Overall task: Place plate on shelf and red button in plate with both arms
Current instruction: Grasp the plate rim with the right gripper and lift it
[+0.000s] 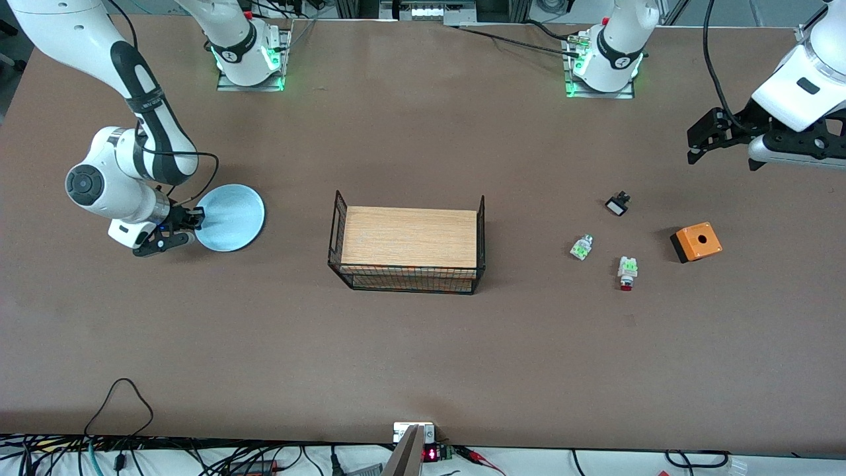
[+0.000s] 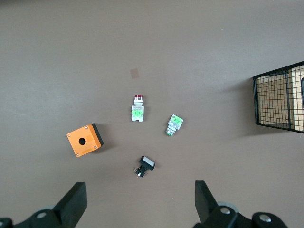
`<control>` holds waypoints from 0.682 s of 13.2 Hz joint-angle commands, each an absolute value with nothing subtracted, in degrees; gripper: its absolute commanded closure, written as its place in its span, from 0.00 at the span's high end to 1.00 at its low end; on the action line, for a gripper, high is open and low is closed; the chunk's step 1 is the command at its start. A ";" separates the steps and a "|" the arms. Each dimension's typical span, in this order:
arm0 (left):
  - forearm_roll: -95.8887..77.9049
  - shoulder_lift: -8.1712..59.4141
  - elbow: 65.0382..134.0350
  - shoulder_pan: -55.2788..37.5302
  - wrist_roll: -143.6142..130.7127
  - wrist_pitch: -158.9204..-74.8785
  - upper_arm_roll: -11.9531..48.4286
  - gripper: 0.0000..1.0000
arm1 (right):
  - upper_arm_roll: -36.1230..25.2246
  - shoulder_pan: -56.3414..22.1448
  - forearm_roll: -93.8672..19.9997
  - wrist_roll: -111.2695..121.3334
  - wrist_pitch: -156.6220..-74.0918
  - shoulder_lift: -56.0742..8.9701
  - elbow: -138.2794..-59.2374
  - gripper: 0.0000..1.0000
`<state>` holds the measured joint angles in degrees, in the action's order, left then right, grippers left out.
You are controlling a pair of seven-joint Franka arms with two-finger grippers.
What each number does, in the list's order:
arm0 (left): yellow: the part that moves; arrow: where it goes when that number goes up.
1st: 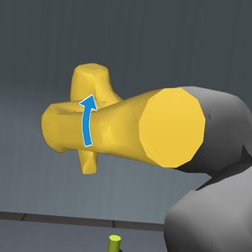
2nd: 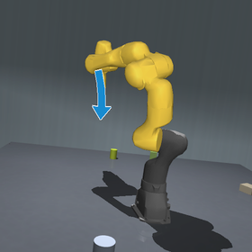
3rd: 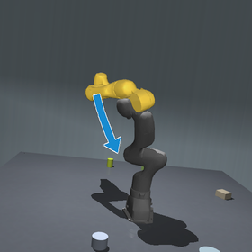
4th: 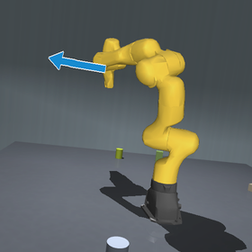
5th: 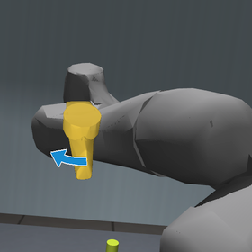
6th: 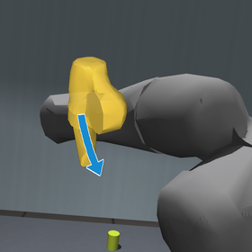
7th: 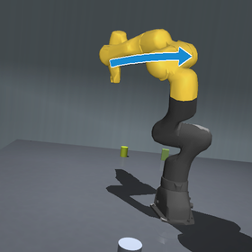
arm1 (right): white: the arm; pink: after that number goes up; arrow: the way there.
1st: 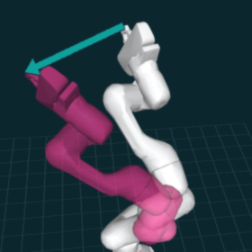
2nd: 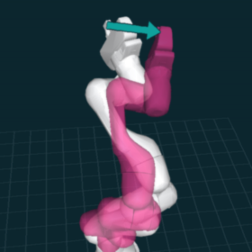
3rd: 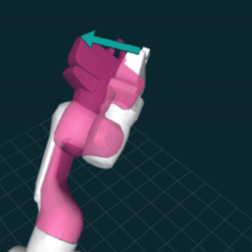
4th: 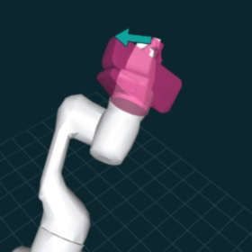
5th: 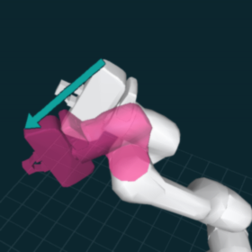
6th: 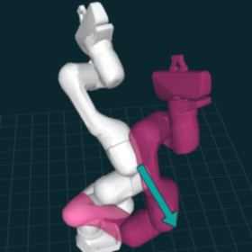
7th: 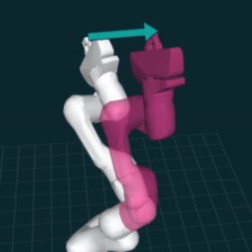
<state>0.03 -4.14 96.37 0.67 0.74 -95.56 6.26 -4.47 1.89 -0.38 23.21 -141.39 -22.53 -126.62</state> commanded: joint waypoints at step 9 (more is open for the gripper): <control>-0.62 -4.22 96.15 1.23 0.70 -94.83 6.33 1.00 | -0.70 0.97 -9.40 -0.59 -99.80 -6.86 -106.65 0.00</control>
